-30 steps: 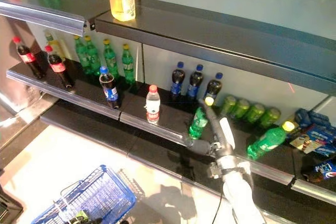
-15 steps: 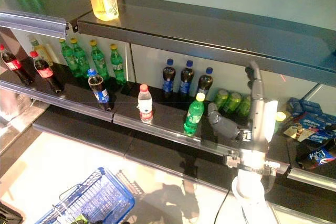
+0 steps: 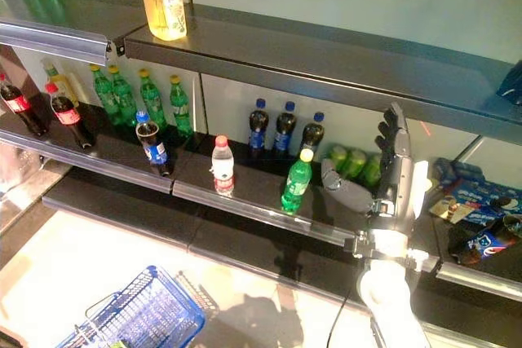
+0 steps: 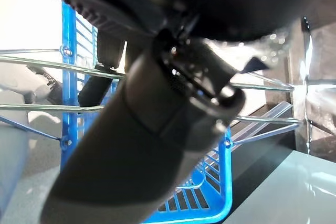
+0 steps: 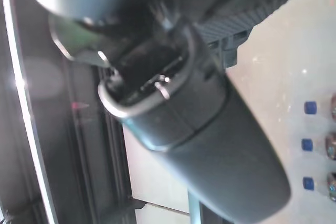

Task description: Pick up the drink and place into the basket.

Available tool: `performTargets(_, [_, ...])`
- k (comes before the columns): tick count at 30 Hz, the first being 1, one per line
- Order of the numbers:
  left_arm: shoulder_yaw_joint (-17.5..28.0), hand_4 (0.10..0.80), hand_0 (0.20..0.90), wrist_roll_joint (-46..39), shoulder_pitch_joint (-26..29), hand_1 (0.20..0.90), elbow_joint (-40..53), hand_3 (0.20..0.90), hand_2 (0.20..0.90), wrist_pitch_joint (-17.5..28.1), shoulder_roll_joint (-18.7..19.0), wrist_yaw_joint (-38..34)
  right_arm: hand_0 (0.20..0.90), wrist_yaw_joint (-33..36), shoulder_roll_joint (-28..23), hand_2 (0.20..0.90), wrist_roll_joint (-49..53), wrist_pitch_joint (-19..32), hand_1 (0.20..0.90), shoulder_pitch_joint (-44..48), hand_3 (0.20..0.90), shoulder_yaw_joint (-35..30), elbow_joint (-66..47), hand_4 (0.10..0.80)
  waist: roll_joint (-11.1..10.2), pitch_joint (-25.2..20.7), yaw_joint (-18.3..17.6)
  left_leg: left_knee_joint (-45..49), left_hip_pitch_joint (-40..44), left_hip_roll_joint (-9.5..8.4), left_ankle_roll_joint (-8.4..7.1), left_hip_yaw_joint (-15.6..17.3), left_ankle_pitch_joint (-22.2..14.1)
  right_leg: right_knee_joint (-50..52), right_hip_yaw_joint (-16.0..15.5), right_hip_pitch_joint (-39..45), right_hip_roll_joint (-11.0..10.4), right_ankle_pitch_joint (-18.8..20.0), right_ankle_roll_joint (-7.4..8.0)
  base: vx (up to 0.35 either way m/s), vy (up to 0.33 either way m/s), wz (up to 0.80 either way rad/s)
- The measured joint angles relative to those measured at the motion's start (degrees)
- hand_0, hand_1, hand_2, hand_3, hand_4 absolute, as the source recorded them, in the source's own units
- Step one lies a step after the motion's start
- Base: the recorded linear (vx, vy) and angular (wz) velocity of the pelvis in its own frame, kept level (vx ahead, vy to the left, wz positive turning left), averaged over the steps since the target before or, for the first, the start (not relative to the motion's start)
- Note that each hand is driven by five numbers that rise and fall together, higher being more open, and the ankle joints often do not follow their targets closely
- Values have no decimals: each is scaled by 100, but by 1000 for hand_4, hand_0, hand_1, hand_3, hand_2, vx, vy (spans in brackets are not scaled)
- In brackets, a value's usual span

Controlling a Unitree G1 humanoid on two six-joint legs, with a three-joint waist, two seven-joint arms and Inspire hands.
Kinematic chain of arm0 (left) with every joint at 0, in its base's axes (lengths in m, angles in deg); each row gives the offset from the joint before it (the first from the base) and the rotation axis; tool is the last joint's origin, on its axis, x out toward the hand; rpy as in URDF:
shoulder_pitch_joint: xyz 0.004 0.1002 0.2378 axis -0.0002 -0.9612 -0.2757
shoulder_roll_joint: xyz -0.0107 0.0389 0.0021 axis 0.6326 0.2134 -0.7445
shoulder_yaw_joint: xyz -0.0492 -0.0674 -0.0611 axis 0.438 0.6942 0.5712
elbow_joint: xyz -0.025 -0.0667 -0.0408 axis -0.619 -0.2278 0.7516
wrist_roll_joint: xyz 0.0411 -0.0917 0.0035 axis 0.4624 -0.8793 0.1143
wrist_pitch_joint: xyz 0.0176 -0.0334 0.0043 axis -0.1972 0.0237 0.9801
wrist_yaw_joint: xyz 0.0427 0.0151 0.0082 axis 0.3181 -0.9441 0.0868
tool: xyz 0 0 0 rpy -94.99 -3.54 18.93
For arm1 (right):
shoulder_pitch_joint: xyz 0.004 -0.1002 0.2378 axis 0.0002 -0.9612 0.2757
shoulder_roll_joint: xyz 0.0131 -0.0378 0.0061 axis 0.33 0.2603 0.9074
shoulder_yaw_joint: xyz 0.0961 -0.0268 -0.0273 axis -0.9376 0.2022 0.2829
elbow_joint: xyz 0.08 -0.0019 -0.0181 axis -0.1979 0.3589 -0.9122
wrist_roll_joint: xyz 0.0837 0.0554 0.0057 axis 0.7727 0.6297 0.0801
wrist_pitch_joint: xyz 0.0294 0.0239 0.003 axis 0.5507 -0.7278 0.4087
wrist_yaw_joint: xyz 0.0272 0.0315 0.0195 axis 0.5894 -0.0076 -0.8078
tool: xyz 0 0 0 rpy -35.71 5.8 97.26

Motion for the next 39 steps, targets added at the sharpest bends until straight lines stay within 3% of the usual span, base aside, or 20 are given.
performTargets(5, [-340,100,300,-203,134,300,67,200,300,17,-3,0,900,-14,1,900,204,-342,900,-25,900,420,775,800,208,236,93,166,-319,-27,18,-40,18,282,7,-397,-23,-72,4,-111,36,4])
performTargets(9, [-752,100,300,-480,589,300,472,200,300,169,-50,12,900,180,-9,900,357,-342,900,204,900,405,811,800,477,1079,107,752,-1058,-73,59,-201,-8,855,8,-1023,-113,-136,-35,-173,24,16])
performTargets(12, [-907,100,300,-625,874,300,701,200,300,341,-19,11,900,357,-8,900,445,-335,900,650,900,476,921,800,491,1646,109,1146,-1514,-88,88,-192,-59,1453,138,-1595,-189,-294,-82,-141,36,-2])
performTargets(18, [-1172,100,300,-857,1151,300,925,200,300,502,157,-31,900,904,13,900,623,-122,900,1110,900,519,1011,800,317,2232,103,1711,-2113,-180,173,-112,-174,2377,359,-2434,-424,-588,-122,-79,40,-5])
performTargets(28, [-1444,100,300,-1109,1274,300,1142,200,300,616,220,-83,900,1460,3,900,616,-110,900,2017,900,524,1011,800,485,2511,162,1996,-2543,-193,202,-55,-189,2658,604,-2981,-445,-562,-144,-25,20,-5])
performTargets(39, [-1504,100,300,-1103,1492,300,1149,200,300,619,199,-81,900,1819,-15,900,617,-308,900,3236,900,493,1022,800,563,2628,344,2011,-2593,-183,192,-52,-180,2716,598,-3044,-434,-546,-133,1,-5,-1])
